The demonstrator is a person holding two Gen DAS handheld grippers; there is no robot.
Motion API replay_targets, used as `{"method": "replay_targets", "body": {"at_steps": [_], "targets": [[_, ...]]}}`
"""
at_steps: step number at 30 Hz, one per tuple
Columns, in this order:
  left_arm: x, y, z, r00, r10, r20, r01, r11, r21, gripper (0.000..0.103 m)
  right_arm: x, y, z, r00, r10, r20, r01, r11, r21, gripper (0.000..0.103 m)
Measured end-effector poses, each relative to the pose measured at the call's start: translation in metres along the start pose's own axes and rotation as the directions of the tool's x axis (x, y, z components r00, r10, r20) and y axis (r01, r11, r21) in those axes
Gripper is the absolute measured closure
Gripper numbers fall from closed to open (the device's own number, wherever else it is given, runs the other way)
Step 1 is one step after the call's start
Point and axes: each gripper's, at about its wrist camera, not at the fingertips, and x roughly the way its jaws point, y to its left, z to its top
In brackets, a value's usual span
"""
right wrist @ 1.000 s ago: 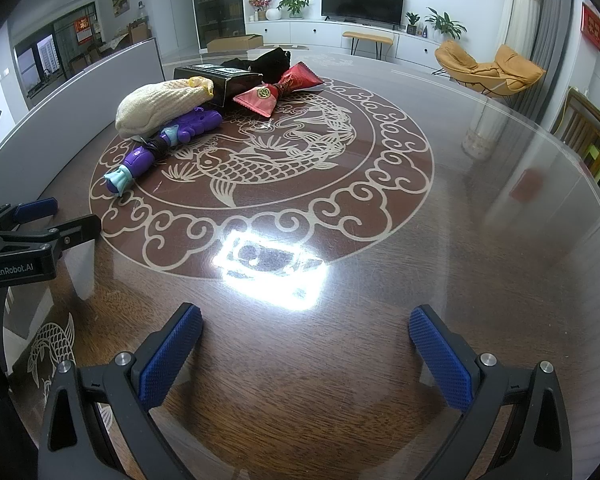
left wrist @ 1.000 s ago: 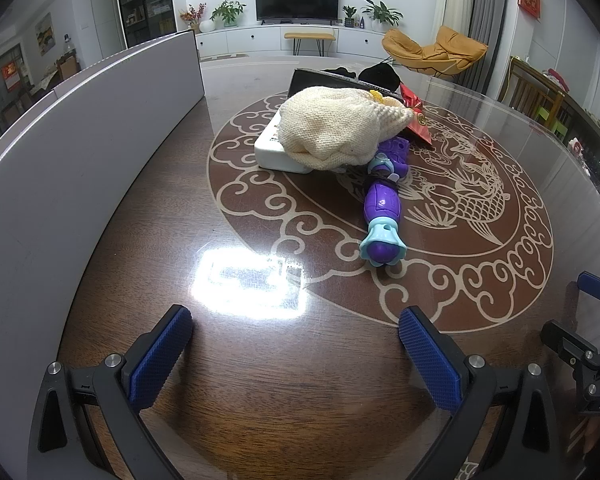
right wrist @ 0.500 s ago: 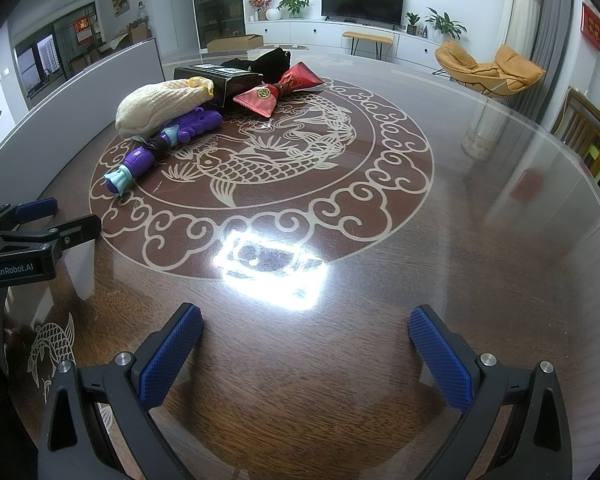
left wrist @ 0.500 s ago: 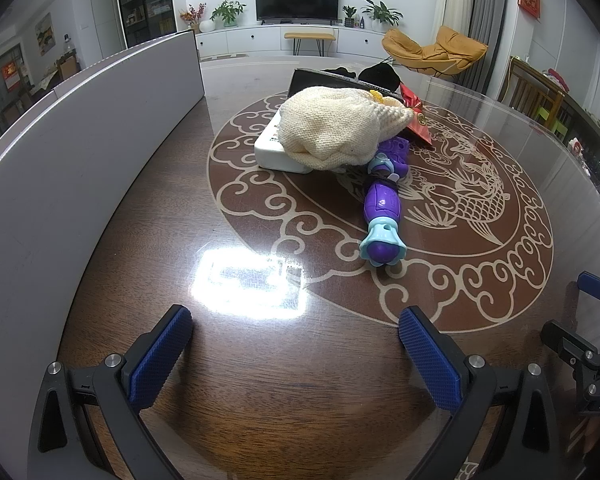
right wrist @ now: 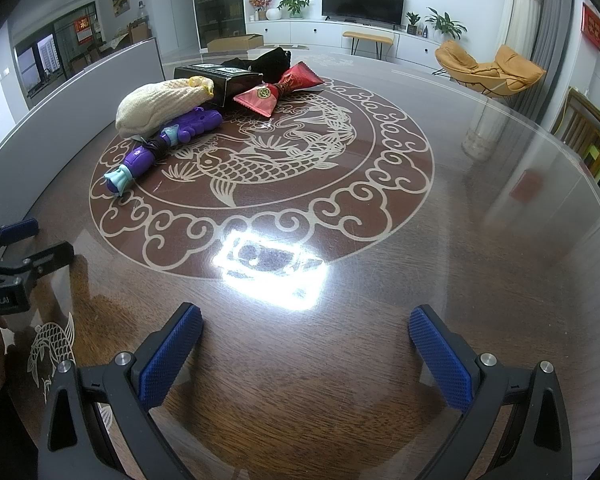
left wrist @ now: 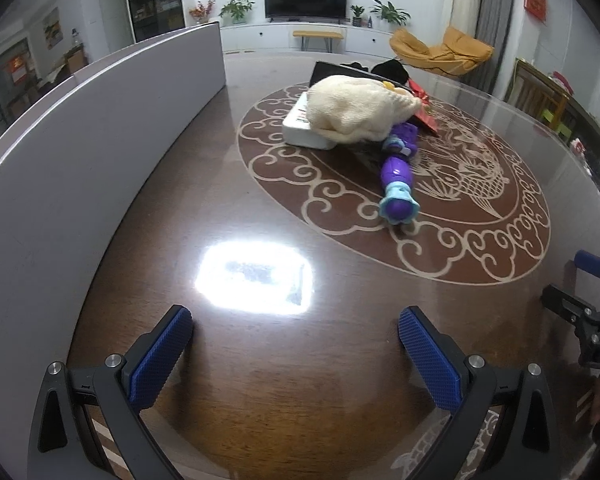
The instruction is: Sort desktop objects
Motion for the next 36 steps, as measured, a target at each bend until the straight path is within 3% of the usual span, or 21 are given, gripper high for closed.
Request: {"method": "replay_targets", "body": {"at_steps": [4, 6, 10, 12, 16, 19, 22, 25, 26, 36], "targets": [[0.001, -0.001, 0.001, 1.0, 0.003, 0.007, -0.003, 1.0, -0.004, 0.0, 0.009, 0.006, 0.017, 0.997, 0.028, -0.067, -0.03, 0.999, -0.026, 0.0], [0.002, -0.001, 0.001, 1.0, 0.005, 0.01, -0.005, 1.0, -0.007, 0.0, 0.015, 0.011, 0.032, 0.993, 0.085, -0.084, -0.085, 0.996, 0.0, 0.0], [0.003, -0.001, 0.002, 1.0, 0.006, 0.012, -0.006, 1.0, -0.007, 0.0, 0.023, 0.044, 0.079, 0.975, 0.223, -0.019, -0.222, 0.974, 0.046, 0.0], [0.003, -0.001, 0.002, 1.0, 0.006, 0.012, -0.005, 1.0, -0.008, 0.0, 0.036, 0.068, 0.1, 0.969, 0.245, -0.04, -0.245, 0.969, 0.021, 0.001], [0.003, -0.001, 0.002, 1.0, 0.005, 0.013, -0.005, 1.0, -0.008, 0.0, 0.07, 0.107, 0.121, 0.971, 0.208, -0.116, -0.212, 0.977, -0.029, 0.016], [0.003, -0.001, 0.002, 1.0, 0.005, 0.012, -0.005, 1.0, -0.007, 0.0, 0.073, 0.122, 0.124, 0.983, 0.152, -0.105, -0.162, 0.983, -0.089, 0.023], [0.003, -0.001, 0.002, 1.0, 0.005, 0.012, -0.005, 1.0, -0.007, 0.0, 0.069, 0.126, 0.118, 0.992, 0.097, -0.082, -0.108, 0.984, -0.14, 0.046], [0.003, -0.001, 0.002, 1.0, 0.005, 0.012, -0.005, 1.0, -0.007, 0.0, 0.061, 0.118, 0.111, 0.994, 0.092, -0.062, -0.1, 0.986, -0.135, 0.073], [0.003, -0.001, 0.002, 1.0, 0.005, 0.012, -0.005, 1.0, -0.007, 0.0, 0.059, 0.113, 0.107, 0.994, 0.089, -0.058, -0.096, 0.988, -0.124, 0.077], [0.003, -0.001, 0.002, 1.0, 0.005, 0.013, -0.005, 1.0, -0.007, 0.0, 0.031, 0.049, 0.067, 1.0, 0.007, -0.012, -0.008, 1.0, -0.022, 0.077]]}}
